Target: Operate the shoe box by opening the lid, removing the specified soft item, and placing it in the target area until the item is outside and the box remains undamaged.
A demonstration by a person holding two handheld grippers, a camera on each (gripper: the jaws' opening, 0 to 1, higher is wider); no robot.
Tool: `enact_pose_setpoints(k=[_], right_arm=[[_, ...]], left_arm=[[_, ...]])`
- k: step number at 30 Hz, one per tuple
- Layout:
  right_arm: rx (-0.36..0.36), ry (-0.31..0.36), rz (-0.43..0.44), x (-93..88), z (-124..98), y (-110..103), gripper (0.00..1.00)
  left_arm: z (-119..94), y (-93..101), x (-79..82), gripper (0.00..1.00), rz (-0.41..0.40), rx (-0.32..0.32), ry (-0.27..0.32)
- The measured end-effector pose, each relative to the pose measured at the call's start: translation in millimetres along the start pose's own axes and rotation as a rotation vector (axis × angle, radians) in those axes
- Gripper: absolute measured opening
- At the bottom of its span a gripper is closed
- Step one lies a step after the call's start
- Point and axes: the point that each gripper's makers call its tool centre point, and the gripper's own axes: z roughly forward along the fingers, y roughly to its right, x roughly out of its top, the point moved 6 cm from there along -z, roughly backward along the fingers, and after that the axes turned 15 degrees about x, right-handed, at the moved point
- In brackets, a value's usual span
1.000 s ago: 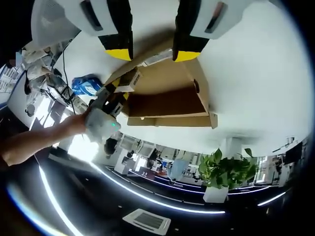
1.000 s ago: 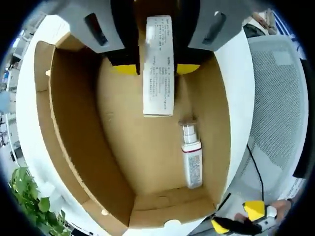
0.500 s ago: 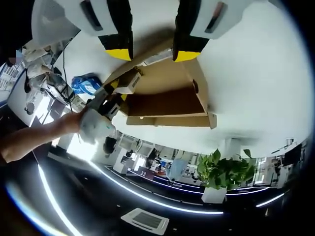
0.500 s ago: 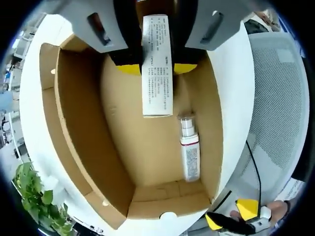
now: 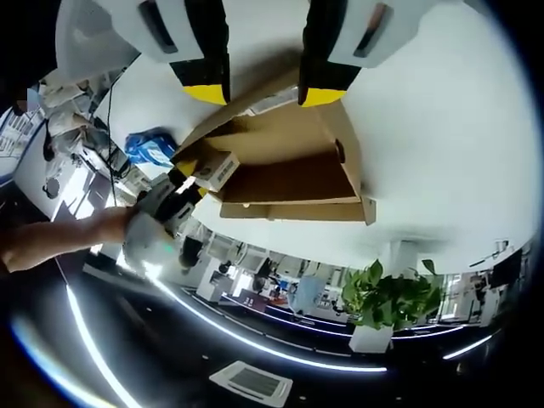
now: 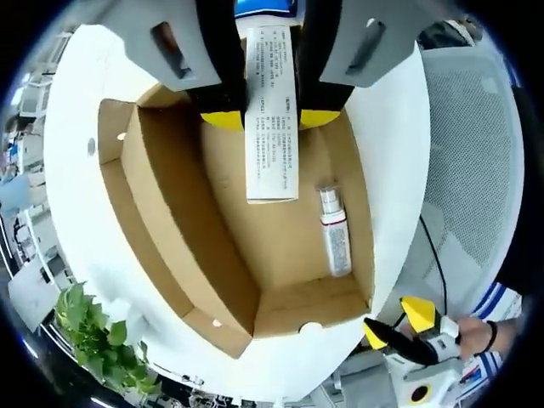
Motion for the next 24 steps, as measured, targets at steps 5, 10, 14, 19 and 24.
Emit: enact_pose_setpoints(k=[5,10,14,19,24], right_arm=[[-0.011,0.045,-0.001,4.5,-16.7,-6.0,0.18],[-0.036,0.11,-0.001,13.1,-39.1,-12.5,0.18],[-0.06,0.134,-0.015,15.8,-56.5,-19.0,0.18],[-0.08,0.142,-0.028,9.1,-70.0,-26.0,0.18],[-0.097,0.131,-0.011,-10.8,-78.8,-32.4,0.18]], left_arm=[[0.4,1.0,-0.9,0.32,0.008,-0.003,-0.004],[0.4,1.8,-1.2,0.32,0.014,-0.001,-0.007],[0.0,2.0,-0.9,0.32,0.021,0.001,-0.009],[0.3,2.3,-1.4,0.32,0.025,0.002,-0.012],[-1.7,4.5,1.1,0.32,0.032,0.001,-0.011]])
